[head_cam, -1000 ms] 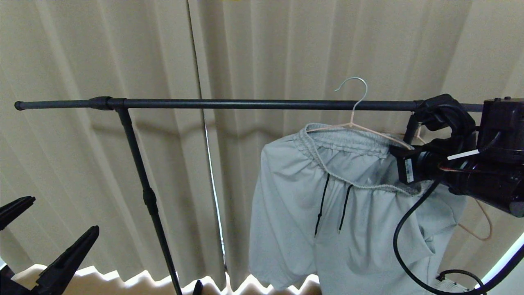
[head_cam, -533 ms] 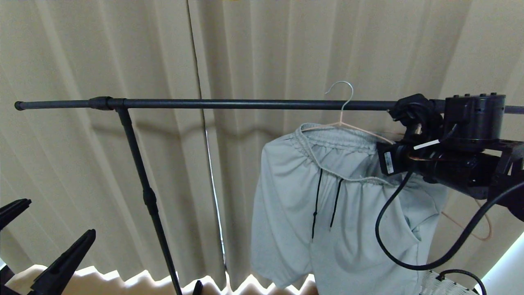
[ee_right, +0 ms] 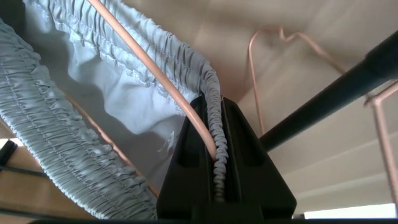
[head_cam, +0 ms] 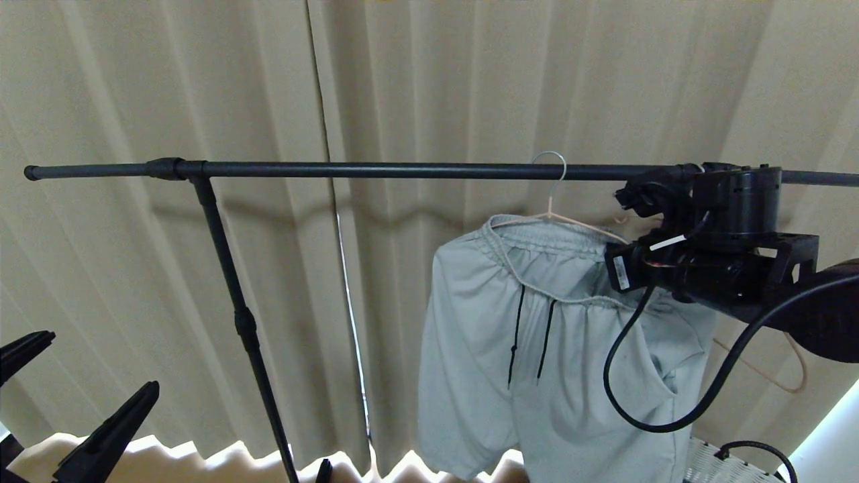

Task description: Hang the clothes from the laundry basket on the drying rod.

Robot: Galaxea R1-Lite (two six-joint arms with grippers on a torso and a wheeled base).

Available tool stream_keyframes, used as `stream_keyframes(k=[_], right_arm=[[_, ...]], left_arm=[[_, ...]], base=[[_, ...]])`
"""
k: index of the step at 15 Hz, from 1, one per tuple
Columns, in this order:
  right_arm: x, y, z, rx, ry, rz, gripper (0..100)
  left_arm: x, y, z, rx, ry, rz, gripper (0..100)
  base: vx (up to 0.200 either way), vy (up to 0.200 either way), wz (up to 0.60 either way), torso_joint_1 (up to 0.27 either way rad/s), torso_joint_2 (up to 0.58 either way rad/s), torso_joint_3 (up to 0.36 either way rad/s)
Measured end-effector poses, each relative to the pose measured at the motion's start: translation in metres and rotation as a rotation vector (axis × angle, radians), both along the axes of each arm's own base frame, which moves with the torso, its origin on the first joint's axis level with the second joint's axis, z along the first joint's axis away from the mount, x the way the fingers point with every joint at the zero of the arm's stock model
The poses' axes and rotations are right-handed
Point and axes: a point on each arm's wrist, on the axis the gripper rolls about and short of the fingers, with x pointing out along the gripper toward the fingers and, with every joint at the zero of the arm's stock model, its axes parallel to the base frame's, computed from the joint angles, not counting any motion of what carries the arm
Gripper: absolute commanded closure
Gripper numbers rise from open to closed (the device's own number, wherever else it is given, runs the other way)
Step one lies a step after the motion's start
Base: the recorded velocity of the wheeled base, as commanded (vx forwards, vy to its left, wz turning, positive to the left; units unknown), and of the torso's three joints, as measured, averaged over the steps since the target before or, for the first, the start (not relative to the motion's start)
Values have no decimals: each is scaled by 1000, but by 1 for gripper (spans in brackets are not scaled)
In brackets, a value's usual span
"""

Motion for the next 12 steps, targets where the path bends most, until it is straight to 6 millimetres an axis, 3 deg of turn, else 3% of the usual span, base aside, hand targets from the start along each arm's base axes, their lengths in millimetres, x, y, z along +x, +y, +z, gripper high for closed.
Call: stream_keyframes(k=[10, 11, 12], right_arm=[[0, 8, -9, -12, 35, 24, 100], [-1, 8, -9, -12, 37, 25, 0], [-1, 8, -10, -12, 38, 27, 0]], left_arm=[[0, 0, -1, 1, 5, -2, 0], [0, 0, -1, 1, 5, -1, 0], [0, 0, -1, 1, 5, -1, 0]], base=[[0, 0, 0, 0, 0, 0], [0, 0, 0, 0, 0, 0], [0, 0, 0, 0, 0, 0]])
